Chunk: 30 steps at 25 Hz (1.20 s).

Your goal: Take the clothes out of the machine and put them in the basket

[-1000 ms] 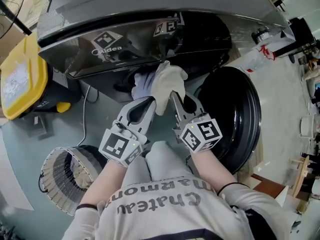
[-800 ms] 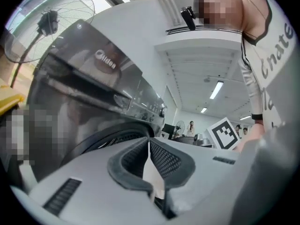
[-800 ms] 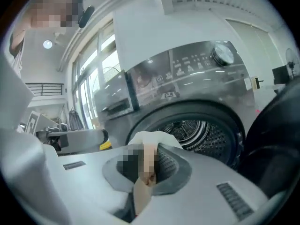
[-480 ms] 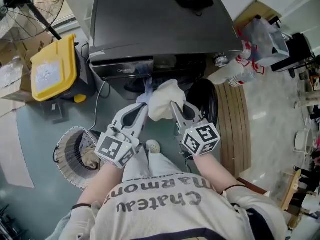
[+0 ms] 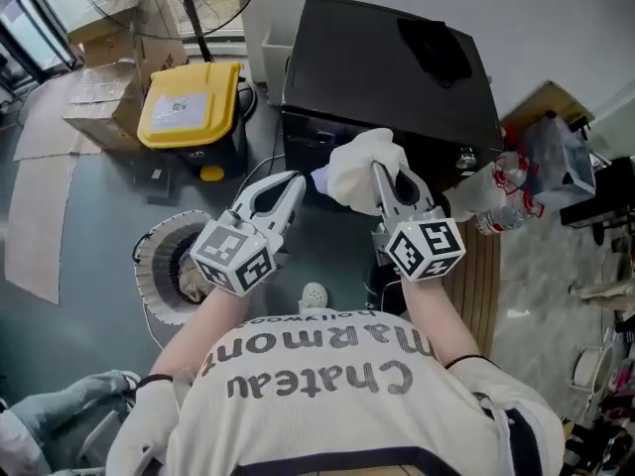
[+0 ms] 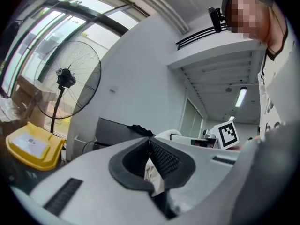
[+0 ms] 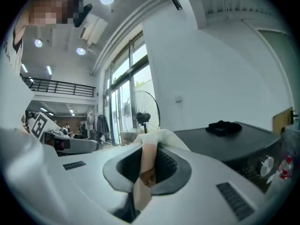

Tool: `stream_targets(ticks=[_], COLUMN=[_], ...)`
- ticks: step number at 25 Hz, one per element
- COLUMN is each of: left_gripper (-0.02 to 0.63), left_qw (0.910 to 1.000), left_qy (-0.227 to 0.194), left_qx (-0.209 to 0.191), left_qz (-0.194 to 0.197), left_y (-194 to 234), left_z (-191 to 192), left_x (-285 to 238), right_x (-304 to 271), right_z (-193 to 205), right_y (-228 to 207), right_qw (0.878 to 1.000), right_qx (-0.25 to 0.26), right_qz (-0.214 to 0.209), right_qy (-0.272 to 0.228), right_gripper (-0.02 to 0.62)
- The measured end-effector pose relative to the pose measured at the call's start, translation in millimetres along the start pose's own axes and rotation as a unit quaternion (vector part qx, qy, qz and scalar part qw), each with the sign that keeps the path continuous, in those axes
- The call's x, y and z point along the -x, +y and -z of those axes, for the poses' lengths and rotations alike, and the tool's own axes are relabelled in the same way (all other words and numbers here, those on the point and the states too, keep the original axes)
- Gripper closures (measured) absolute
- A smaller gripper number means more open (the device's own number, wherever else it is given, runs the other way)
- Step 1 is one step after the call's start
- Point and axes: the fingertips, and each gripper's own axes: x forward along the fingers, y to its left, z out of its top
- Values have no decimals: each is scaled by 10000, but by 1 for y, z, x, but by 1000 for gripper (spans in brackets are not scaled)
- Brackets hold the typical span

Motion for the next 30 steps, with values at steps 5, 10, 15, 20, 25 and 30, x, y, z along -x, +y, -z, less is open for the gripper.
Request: stream_targets(ticks=[5, 10, 15, 20, 25, 30], left_gripper=[598, 598, 598, 598, 598, 598], left_qw=[9978, 9890, 9725, 9547, 9339, 9133], left_qy=[-185, -389, -615, -777, -954, -1140], left_qx=[-146, -258, -266, -262, -290, -217], left_qz=[-626, -1406, -2231, -2859, -3433, -3905], left_y=[25, 49, 71, 71, 69, 71], left_z=[-38, -57, -65, -68, -64, -53], left_x=[83, 181, 276, 359, 435, 490], right_x=[-19, -33, -47, -46, -47, -53], right_z=[-42, -45, -39, -39, -34, -20], right_y=[63, 150, 244, 323, 399, 459], right_qw=[9991, 9962, 9887, 9779, 9634, 9485], right_qx=[-4, -127, -179, -182, -154, -174], right_qz=[-313, -789, -1475, -2075, -2670, -3162], right_qy=[-302, -333, -216, -198, -183, -42], right_gripper=[551, 551, 551, 551, 551, 551])
